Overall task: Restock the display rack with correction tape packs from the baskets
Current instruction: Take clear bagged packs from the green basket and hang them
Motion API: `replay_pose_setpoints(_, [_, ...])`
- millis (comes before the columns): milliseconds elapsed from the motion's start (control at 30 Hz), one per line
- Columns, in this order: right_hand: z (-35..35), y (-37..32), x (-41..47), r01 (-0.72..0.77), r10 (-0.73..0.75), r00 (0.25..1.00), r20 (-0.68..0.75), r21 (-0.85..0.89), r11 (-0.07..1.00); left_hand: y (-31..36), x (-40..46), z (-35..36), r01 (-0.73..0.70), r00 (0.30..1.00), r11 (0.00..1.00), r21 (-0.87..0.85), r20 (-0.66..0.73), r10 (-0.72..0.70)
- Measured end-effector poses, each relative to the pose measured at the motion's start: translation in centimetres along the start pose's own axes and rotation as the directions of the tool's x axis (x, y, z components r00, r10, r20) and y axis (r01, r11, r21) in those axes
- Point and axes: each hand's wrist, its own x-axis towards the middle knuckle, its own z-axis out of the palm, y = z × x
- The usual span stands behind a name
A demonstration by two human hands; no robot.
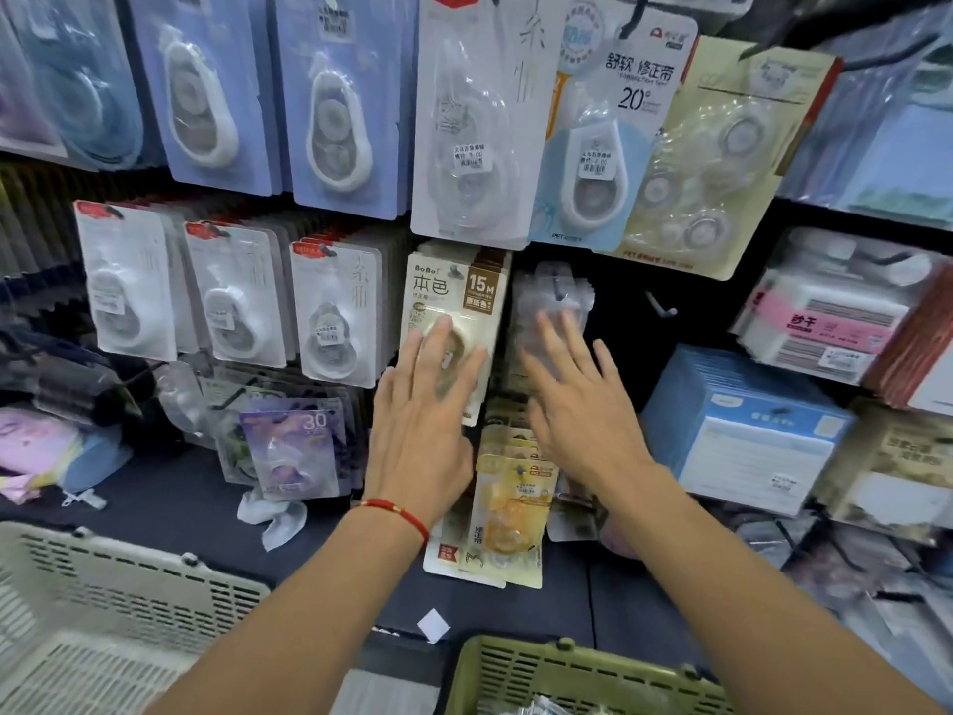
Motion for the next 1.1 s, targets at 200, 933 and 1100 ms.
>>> replay_pose_setpoints(200, [2.4, 1.9, 5.6, -0.081, 0.088, 0.983, 0.163, -0.047, 0.996, -2.0, 0.5, 1.1, -0.106, 0.991, 0.991, 0.076, -0.073, 0.112])
replay_pose_setpoints(933, [0.5, 2.1, -22.0, -0.405, 0.091, 0.762, 0.641, 0.363, 0.839, -0.1, -9.5, 2.3, -0.138, 0.986, 0.981, -0.138, 0.074, 0.149])
replay_pose_setpoints(1100, [4.2, 0.3, -30.6, -0.382, -0.029, 0.42, 0.907, 0.206, 0.901, 2.0, -20.2, 6.9, -0.15, 0.782, 0.97, -0.191, 0.578, 0.235])
